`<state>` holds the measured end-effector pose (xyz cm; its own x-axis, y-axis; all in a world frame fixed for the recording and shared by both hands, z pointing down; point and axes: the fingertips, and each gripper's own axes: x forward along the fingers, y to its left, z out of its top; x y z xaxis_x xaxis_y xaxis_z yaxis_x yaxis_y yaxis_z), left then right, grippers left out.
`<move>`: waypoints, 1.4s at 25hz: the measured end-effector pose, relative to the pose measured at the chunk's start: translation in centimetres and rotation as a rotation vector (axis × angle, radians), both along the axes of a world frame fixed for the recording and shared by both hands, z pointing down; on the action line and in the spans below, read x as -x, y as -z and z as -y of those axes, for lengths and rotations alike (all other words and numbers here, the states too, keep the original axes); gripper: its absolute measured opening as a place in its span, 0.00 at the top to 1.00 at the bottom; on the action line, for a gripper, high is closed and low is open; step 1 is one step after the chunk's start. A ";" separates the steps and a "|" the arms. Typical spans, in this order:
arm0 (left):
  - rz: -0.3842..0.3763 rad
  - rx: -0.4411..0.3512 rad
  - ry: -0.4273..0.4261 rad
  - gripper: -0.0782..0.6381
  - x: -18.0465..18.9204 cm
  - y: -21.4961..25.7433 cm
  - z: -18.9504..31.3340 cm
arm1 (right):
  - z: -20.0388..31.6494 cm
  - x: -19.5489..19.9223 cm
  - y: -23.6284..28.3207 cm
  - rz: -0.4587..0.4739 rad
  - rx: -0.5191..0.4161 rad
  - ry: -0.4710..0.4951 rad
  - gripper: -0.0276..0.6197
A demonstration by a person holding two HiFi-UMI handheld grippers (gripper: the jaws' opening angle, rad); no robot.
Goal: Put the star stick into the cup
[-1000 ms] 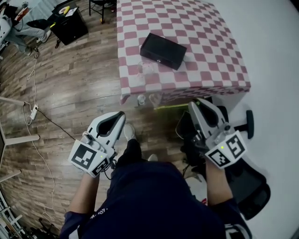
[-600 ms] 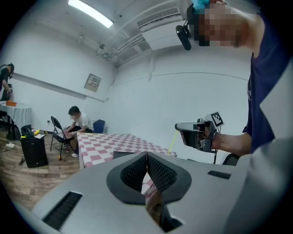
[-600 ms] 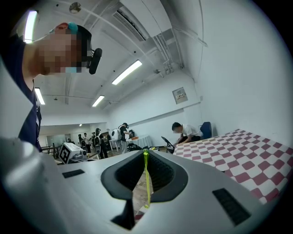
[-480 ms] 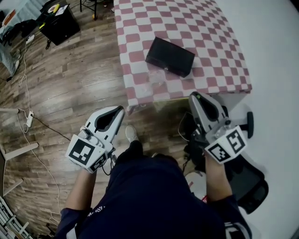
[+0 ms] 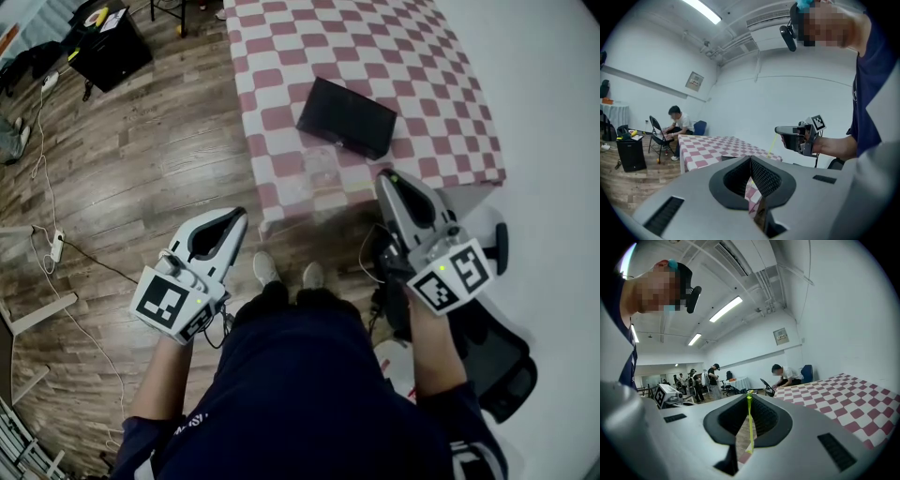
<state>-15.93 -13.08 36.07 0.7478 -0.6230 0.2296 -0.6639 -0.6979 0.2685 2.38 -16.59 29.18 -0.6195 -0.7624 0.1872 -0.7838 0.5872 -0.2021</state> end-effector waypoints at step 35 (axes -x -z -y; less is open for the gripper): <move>0.101 0.140 0.106 0.85 -6.2 -3.8 1.4 | 8.2 1.7 -13.1 -0.147 -0.041 0.173 0.91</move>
